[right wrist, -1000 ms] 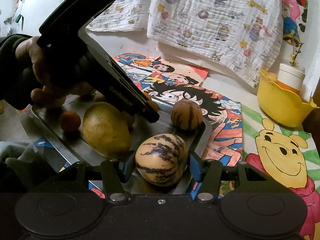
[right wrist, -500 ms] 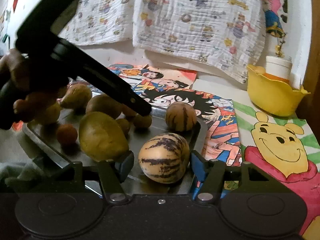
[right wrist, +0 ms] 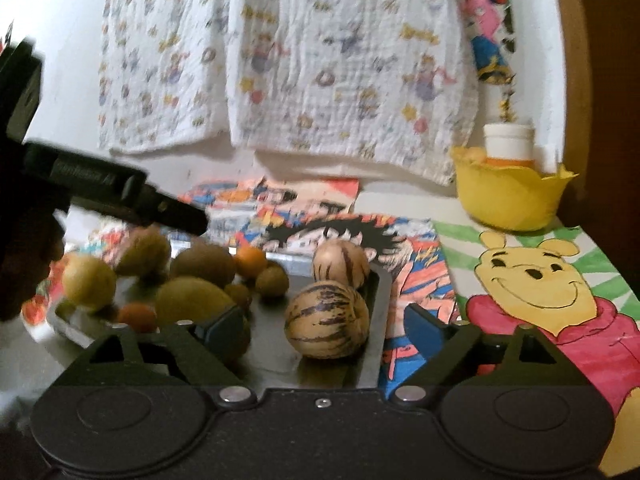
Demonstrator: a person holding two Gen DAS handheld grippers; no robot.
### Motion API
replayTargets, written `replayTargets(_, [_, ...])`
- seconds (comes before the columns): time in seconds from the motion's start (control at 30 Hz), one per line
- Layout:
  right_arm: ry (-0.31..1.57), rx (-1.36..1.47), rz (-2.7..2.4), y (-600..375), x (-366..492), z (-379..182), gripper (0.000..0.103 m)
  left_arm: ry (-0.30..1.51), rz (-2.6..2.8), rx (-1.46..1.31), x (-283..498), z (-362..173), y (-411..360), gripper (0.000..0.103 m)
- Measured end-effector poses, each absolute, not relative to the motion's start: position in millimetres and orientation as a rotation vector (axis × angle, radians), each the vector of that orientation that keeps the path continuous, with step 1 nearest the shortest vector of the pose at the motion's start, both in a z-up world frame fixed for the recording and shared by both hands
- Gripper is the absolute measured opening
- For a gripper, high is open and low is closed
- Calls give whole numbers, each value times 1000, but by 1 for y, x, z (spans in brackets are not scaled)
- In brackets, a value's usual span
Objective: Organize fruits
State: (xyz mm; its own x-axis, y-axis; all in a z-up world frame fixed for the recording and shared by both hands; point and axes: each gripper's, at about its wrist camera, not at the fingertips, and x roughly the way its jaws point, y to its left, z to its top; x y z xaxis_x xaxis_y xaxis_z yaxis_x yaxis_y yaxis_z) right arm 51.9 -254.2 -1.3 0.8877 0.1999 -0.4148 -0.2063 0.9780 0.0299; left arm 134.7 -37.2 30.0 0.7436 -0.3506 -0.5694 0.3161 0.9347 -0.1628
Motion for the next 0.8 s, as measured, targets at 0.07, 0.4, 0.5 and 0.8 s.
replayTargets(0.07, [406,28,207,-252,47,0,94,621,-335,-77,127,29,-28,102])
replayTargets(0.4, [336,76,203,-230,21,11,102,592,-184,-108,82,24,17,103])
replayTargets(0.5, [324,94,204,-227,11,14,102,587,-157,-100,69,22,23,102])
replayTargets(0.8, [325,146,222,-219,-11,17,102,554,-106,-79,27,13,33,103])
